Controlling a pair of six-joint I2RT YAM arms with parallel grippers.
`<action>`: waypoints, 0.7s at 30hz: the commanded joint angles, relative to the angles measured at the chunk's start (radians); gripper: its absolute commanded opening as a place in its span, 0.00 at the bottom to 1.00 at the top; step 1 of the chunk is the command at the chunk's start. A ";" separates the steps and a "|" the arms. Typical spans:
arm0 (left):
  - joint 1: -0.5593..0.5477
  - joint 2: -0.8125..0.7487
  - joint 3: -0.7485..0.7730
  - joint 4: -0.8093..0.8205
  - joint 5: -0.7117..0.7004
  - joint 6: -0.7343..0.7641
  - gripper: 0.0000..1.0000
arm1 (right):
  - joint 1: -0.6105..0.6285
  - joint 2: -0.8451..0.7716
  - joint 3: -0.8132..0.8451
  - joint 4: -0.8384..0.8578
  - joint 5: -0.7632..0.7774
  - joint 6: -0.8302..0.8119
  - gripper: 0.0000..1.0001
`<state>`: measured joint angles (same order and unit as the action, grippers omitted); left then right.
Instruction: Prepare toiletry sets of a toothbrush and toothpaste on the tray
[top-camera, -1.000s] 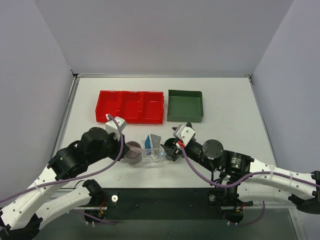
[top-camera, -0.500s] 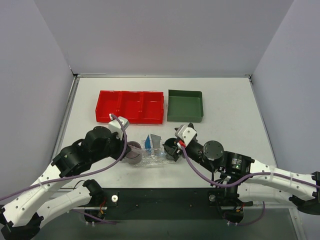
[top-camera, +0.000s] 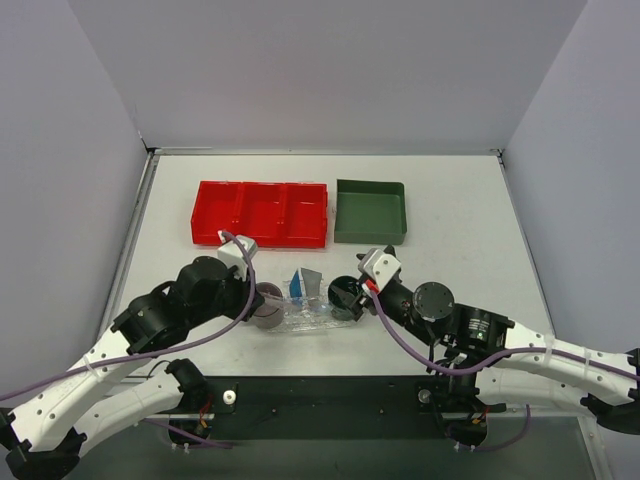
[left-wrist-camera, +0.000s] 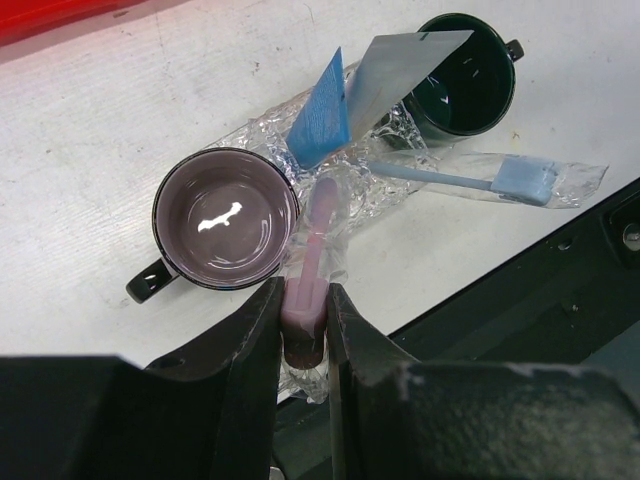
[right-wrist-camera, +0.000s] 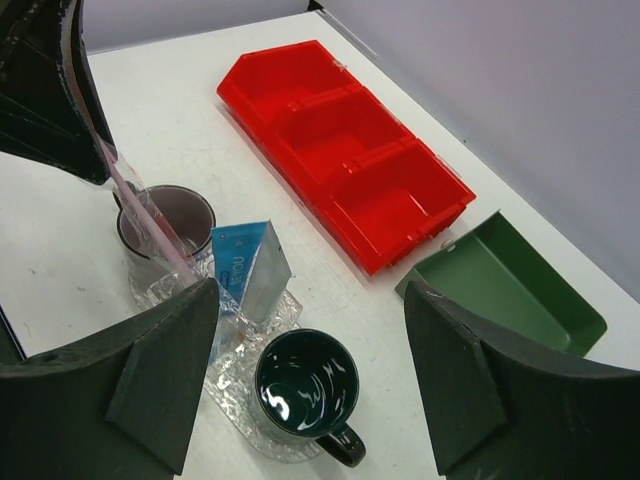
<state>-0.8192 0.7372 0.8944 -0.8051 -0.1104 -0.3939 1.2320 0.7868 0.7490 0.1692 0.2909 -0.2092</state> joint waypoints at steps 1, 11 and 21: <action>-0.001 -0.002 -0.018 0.078 -0.034 -0.039 0.00 | -0.012 -0.017 -0.014 0.046 0.019 0.013 0.70; -0.003 0.008 -0.014 0.078 -0.097 -0.074 0.00 | -0.020 -0.041 -0.030 0.047 0.016 0.021 0.70; -0.005 0.047 0.006 0.037 -0.130 -0.089 0.00 | -0.037 -0.066 -0.043 0.049 0.017 0.027 0.70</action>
<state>-0.8219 0.7822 0.8757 -0.7792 -0.1932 -0.4725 1.2041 0.7387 0.7151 0.1715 0.2913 -0.2012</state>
